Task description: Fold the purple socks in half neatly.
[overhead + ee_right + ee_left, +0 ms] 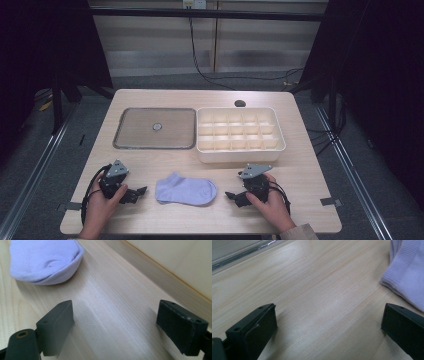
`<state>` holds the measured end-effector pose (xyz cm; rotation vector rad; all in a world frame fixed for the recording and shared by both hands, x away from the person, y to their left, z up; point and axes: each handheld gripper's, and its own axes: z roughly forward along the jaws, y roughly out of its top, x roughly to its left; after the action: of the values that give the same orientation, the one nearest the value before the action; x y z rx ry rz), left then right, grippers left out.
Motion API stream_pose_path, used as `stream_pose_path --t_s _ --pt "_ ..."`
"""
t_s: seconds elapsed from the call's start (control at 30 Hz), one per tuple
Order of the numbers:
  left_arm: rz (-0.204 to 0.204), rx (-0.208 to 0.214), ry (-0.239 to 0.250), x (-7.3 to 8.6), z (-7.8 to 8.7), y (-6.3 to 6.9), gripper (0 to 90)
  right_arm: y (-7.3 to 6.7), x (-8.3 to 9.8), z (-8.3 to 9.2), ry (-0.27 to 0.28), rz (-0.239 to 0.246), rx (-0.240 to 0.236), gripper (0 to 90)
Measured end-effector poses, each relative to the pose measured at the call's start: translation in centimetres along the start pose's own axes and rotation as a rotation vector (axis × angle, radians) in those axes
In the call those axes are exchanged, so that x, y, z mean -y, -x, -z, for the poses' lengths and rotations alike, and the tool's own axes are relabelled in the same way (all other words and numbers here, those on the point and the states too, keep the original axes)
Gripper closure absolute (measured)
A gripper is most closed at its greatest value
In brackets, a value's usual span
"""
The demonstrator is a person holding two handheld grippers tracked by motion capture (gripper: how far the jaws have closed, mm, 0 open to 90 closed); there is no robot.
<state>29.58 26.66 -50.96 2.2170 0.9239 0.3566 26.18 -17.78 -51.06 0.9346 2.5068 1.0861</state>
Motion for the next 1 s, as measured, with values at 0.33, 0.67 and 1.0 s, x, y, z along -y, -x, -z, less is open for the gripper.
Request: stream_pose_path --t_s 0.33,0.67,1.0 --pt "-0.002 0.002 -0.001 0.0 0.0 0.0 0.0 0.0 0.0 0.0 0.000 0.002 -0.004 13.4" --pt "0.002 0.000 0.000 -0.1 -0.1 0.0 0.0 0.0 0.1 0.2 0.001 0.000 -0.015 14.2" --pt "0.006 0.003 -0.002 -0.7 -0.7 -0.1 0.0 0.1 0.5 1.2 0.017 -0.021 -0.027 28.4"
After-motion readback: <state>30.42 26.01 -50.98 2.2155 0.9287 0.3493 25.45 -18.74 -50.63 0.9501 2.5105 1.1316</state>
